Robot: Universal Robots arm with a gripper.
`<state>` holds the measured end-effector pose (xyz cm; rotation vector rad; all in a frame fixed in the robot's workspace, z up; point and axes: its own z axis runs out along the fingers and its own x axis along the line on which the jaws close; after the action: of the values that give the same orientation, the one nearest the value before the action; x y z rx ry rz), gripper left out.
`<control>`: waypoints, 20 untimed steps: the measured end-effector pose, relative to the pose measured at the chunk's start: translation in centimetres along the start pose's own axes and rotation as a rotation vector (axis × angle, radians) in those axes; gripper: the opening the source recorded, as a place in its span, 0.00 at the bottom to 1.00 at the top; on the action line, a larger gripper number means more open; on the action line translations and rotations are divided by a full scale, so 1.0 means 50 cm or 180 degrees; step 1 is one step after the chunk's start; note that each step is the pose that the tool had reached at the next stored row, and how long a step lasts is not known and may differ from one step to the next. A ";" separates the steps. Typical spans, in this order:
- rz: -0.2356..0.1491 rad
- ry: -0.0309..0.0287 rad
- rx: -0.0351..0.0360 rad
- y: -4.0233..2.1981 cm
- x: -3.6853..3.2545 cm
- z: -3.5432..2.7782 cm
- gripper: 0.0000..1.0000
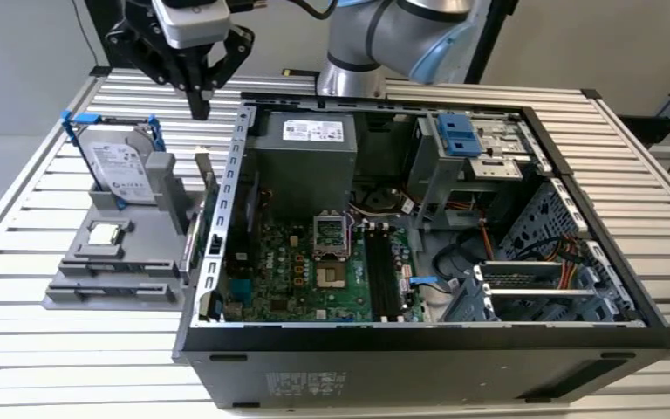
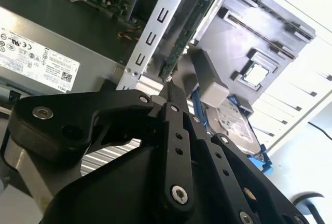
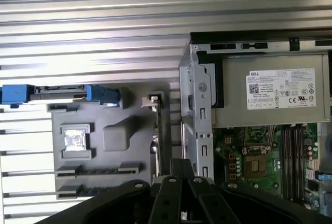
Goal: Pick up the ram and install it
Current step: 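Reach for the ram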
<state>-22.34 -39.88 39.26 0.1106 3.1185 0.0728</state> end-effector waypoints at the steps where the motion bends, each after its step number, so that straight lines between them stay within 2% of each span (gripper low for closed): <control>1: 0.0000 0.0002 0.0000 0.000 0.005 0.000 0.00; 20: 0.0000 0.0004 -0.0003 -0.008 0.112 -0.002 0.00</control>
<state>-27.97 -39.88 39.26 0.1104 3.1198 0.0743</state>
